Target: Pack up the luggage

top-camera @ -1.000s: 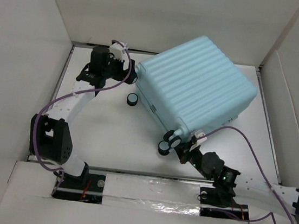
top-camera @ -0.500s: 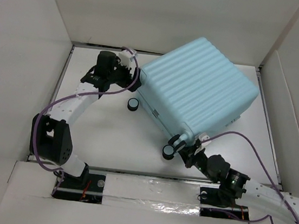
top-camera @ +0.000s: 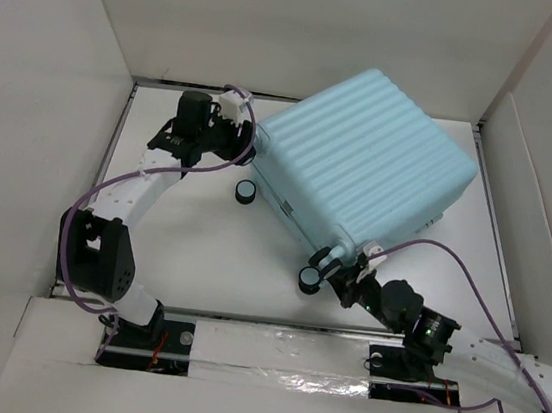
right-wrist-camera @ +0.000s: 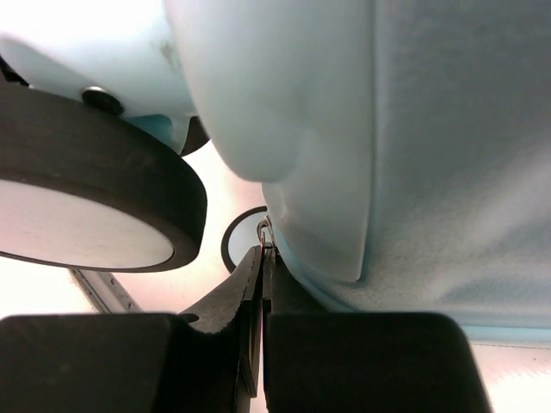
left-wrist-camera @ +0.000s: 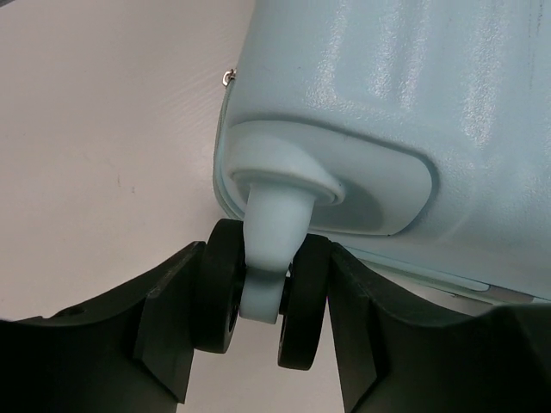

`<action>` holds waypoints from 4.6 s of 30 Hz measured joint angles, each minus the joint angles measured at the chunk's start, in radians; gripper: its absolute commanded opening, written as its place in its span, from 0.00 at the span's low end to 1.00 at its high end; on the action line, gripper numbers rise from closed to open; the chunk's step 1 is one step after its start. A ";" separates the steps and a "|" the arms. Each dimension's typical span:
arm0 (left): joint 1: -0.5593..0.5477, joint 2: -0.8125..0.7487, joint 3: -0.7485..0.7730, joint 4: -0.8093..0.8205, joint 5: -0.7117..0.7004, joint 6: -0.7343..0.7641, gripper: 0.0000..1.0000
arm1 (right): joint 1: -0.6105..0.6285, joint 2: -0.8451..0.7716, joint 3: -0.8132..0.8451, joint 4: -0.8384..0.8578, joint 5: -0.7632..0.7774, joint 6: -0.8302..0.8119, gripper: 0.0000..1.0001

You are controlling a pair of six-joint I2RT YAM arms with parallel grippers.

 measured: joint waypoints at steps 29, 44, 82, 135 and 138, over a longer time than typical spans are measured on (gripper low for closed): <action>-0.349 -0.053 -0.328 0.608 -0.455 -0.394 0.00 | -0.991 0.129 0.042 0.042 -0.459 0.114 0.00; -0.393 0.021 -0.439 0.974 -0.289 -0.797 0.00 | -0.377 0.604 0.200 0.365 0.366 -0.038 0.00; -0.835 -0.093 -0.580 1.102 -0.846 -0.791 0.00 | -0.668 0.829 0.380 0.466 -0.925 -0.095 0.00; -0.644 -0.351 -0.486 0.470 -0.322 -0.724 0.58 | -0.346 0.643 0.177 0.502 -0.340 0.111 0.00; -0.631 -0.320 -0.470 0.466 -0.300 -0.725 0.53 | -0.330 0.631 0.177 0.481 -0.290 0.114 0.00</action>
